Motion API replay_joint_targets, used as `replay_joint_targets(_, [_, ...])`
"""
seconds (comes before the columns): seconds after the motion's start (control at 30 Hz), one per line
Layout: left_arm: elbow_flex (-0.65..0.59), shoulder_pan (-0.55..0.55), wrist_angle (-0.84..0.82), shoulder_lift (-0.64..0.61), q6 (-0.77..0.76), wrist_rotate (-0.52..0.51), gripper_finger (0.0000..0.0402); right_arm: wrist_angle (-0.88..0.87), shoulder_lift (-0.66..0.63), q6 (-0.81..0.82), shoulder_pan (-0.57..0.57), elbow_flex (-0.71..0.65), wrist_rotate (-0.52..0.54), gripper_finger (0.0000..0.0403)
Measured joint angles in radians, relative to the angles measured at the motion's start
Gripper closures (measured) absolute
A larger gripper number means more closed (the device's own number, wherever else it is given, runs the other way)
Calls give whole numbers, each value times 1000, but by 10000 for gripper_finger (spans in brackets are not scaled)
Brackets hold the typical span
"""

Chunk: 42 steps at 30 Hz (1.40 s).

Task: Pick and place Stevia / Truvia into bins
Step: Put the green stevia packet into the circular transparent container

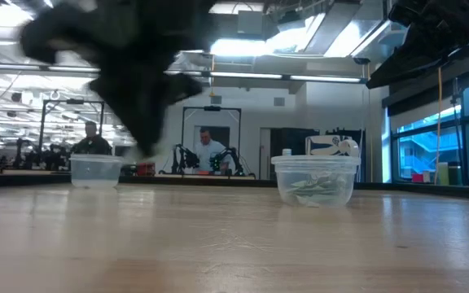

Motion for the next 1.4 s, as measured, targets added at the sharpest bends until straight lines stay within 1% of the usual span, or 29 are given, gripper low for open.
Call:
replay_joint_targets(0.07, [38,27,17,0,73,-43,364,0,0,-5,0,0,0,211])
replay_joint_targets(0.13, [70,58,71,0,132,-82,364,0,0,-20,0,0,0,211])
replay_joint_targets(0.2, [91,90,150,0,180,-88,364,0,0,-26,0,0,0,211])
replay_joint_targets(0.33, [110,149,314,-1,243,-52,359,-2,0,-27,0,0,0,211])
replay_joint_targets(0.43, [110,186,392,-1,286,-27,352,-14,0,-27,0,0,0,211])
replay_joint_targets(0.53, [110,217,481,15,292,-22,346,-28,0,-25,0,0,-1,211])
replay_joint_targets(0.63, [110,240,559,59,305,38,343,-28,0,-25,0,0,-1,211])
replay_joint_targets(0.7, [110,249,581,89,310,66,343,-27,0,-23,0,0,-1,211])
replay_joint_targets(0.83, [109,257,564,134,271,70,343,-33,0,-16,0,0,-1,211])
replay_joint_targets(1.07, [109,270,591,174,109,101,343,-35,0,-12,0,0,-2,211])
replay_joint_targets(1.33, [109,273,582,174,105,107,342,-35,0,1,0,0,-2,211])
replay_joint_targets(1.4, [110,273,592,185,101,121,342,-36,0,1,0,0,-2,211])
